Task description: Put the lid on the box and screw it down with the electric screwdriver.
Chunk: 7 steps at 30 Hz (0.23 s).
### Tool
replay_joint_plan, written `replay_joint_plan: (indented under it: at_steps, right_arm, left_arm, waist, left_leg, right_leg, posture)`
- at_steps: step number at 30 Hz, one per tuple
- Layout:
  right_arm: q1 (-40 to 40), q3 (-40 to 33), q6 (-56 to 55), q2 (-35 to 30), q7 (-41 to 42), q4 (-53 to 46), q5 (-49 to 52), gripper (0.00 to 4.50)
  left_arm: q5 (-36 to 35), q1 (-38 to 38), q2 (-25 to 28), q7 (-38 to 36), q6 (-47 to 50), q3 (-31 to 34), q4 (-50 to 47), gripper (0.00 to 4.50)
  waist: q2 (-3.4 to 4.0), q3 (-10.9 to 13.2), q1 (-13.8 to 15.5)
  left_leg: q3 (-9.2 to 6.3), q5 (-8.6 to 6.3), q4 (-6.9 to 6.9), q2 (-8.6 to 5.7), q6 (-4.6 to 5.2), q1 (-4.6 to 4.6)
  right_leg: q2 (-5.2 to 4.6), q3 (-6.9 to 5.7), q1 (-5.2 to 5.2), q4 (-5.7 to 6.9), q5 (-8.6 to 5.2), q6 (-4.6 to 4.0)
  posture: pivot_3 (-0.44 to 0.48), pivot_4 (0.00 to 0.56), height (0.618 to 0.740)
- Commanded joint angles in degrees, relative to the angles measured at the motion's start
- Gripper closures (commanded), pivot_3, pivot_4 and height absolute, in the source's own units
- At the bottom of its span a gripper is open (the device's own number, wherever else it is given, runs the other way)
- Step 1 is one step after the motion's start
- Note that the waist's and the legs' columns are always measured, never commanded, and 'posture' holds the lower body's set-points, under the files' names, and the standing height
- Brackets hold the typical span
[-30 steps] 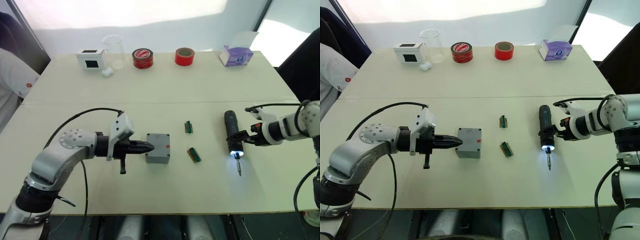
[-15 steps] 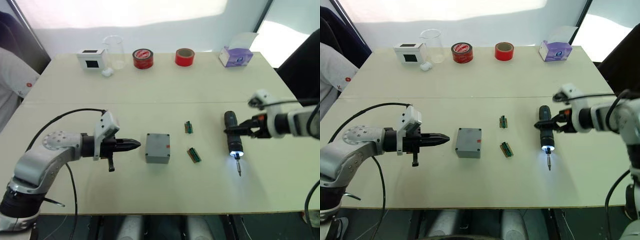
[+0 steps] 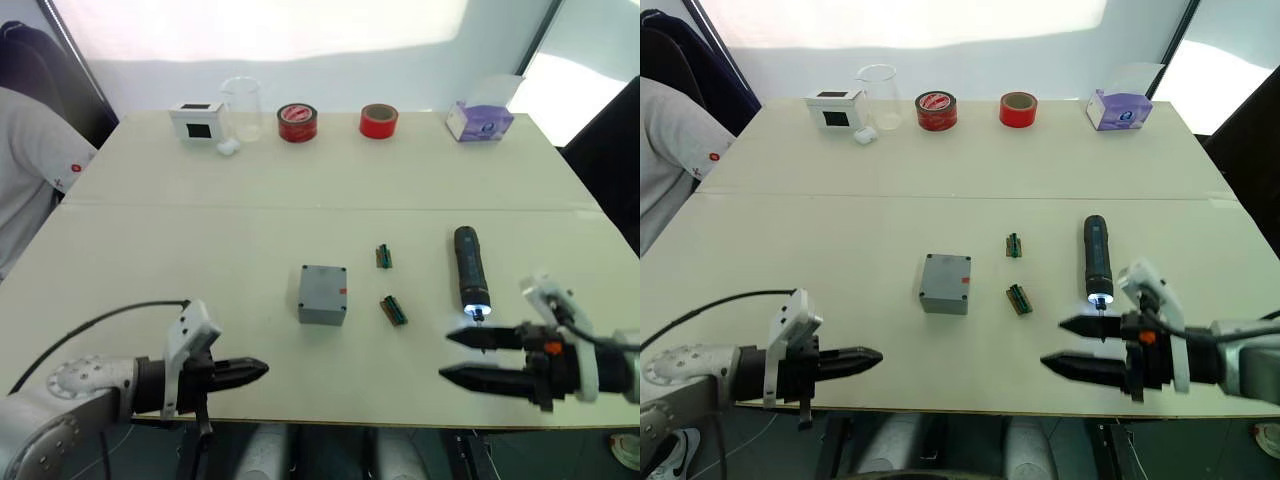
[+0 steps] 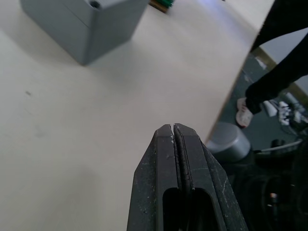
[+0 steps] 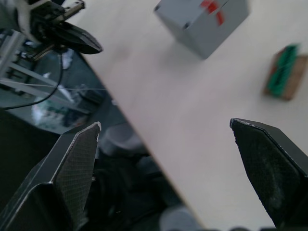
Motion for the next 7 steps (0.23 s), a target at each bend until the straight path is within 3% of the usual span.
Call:
replay_joint_plan:
  at_steps: [1, 7]
  right_arm:
    - [3.71, -0.16, -2.85, -1.77, 1.20, -3.09, 0.74, 0.02]
    - [9.86, 0.23, -6.73, -3.28, 3.06, -5.94, 0.46, 0.02]
  left_arm:
    - [-0.38, 1.94, 0.80, 0.37, -1.53, 1.35, -1.13, 4.50]
    - [0.55, 6.11, 2.16, -1.18, -3.53, 2.65, -0.78, 4.50]
  waist:
    - [0.01, 0.00, -0.16]
    - [-0.01, 0.00, -0.24]
  left_leg:
    - [0.00, 0.00, -0.04, 0.00, 0.00, -0.02]
    - [0.04, -0.08, -0.14, -0.01, 0.12, -0.18]
  right_leg:
    - [0.00, -0.01, -0.01, -0.06, 0.00, 0.00]
    - [0.04, -0.01, -0.15, -0.14, 0.01, -0.01]
  posture:
    - [0.000, 0.150, 0.740]
    - [0.000, 0.150, 0.740]
